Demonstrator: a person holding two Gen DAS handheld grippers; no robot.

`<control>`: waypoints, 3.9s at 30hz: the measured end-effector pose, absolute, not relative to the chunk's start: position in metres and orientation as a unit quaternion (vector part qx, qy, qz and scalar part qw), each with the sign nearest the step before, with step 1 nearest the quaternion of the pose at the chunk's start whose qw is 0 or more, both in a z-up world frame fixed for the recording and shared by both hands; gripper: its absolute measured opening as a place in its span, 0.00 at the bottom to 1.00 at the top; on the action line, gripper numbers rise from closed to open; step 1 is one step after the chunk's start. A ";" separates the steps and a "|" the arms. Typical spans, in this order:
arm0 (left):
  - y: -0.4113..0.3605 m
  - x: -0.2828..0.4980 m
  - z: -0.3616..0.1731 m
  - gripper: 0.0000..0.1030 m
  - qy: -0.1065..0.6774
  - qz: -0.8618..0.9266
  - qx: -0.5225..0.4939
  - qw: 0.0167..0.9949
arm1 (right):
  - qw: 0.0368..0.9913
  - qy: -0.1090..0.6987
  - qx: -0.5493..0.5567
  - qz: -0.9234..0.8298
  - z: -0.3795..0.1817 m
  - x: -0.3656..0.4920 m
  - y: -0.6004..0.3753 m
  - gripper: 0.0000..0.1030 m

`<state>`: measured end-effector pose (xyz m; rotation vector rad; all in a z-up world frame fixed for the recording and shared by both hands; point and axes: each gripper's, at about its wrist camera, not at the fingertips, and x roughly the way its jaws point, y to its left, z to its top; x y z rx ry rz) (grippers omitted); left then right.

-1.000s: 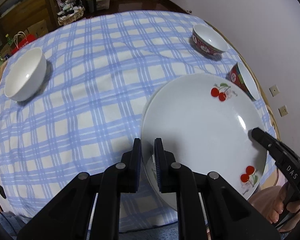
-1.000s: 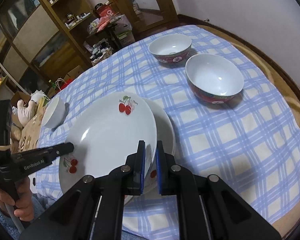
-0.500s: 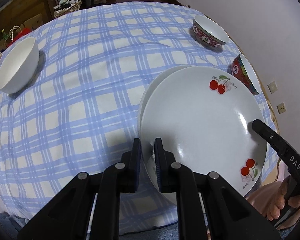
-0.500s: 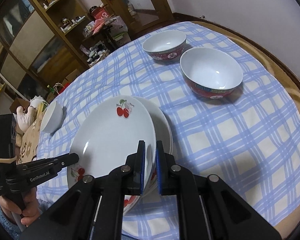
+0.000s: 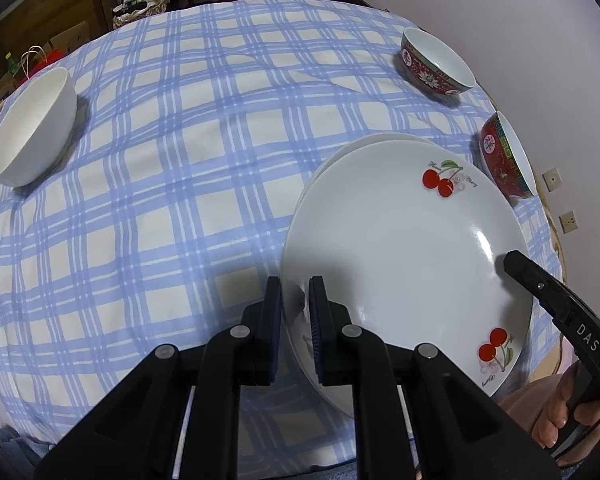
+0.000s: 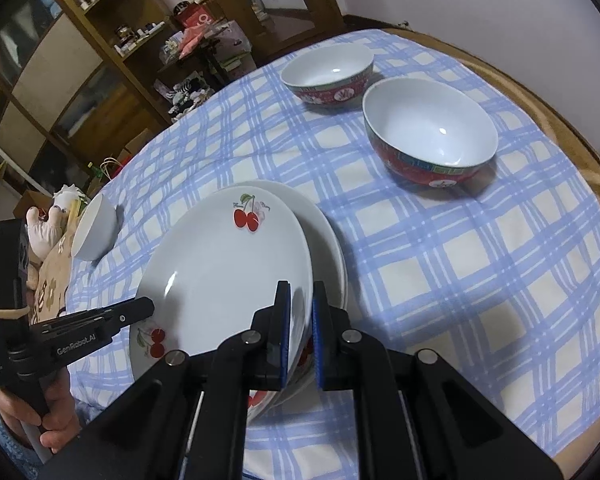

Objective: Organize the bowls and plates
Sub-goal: 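Lift the cherry plate with both grippers and carry it over the plate stack, then lower the plate onto the stack and open both grippers, then move both grippers toward the plain white bowl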

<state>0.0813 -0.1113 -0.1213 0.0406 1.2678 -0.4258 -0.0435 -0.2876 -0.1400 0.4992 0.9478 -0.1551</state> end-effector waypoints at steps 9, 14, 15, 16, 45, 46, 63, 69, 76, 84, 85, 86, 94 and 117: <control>-0.113 0.081 -0.124 0.12 0.589 -0.200 0.032 0.783 | 0.850 0.458 0.249 -0.079 -0.146 -0.042 -0.292 0.11; -0.115 0.081 -0.126 0.12 0.591 -0.201 0.034 0.781 | 0.847 0.464 0.248 -0.083 -0.148 -0.040 -0.292 0.12; -0.115 0.082 -0.127 0.12 0.591 -0.201 0.035 0.781 | 0.846 0.465 0.247 -0.083 -0.148 -0.040 -0.292 0.12; -0.115 0.082 -0.127 0.12 0.591 -0.201 0.034 0.780 | 0.846 0.466 0.248 -0.084 -0.148 -0.039 -0.292 0.12; -0.120 0.084 -0.131 0.12 0.589 -0.206 0.056 0.779 | 0.848 0.467 0.232 -0.095 -0.147 -0.037 -0.290 0.13; -0.121 0.084 -0.131 0.12 0.588 -0.206 0.060 0.780 | 0.848 0.467 0.231 -0.096 -0.147 -0.037 -0.289 0.13; -0.128 0.081 -0.129 0.14 0.582 -0.209 0.090 0.781 | 0.848 0.471 0.216 -0.109 -0.146 -0.040 -0.288 0.13; -0.125 0.081 -0.125 0.15 0.578 -0.210 0.087 0.784 | 0.846 0.475 0.209 -0.122 -0.146 -0.040 -0.287 0.13; -0.123 0.079 -0.125 0.16 0.583 -0.214 0.083 0.779 | 0.844 0.480 0.201 -0.127 -0.147 -0.038 -0.285 0.13; -0.121 0.072 -0.119 0.17 0.580 -0.219 0.091 0.779 | 0.845 0.483 0.191 -0.128 -0.144 -0.039 -0.282 0.18; -0.119 0.071 -0.117 0.18 0.579 -0.218 0.091 0.780 | 0.846 0.482 0.188 -0.130 -0.143 -0.040 -0.281 0.18; -0.119 0.071 -0.116 0.18 0.578 -0.218 0.091 0.781 | 0.846 0.481 0.187 -0.131 -0.142 -0.040 -0.280 0.18; -0.105 0.070 -0.107 0.36 0.571 -0.210 0.086 0.789 | 0.861 0.461 0.171 -0.131 -0.128 -0.048 -0.274 0.44; -0.049 0.100 -0.049 0.85 0.563 -0.183 0.080 0.802 | 0.884 0.425 0.149 -0.128 -0.093 -0.027 -0.250 0.88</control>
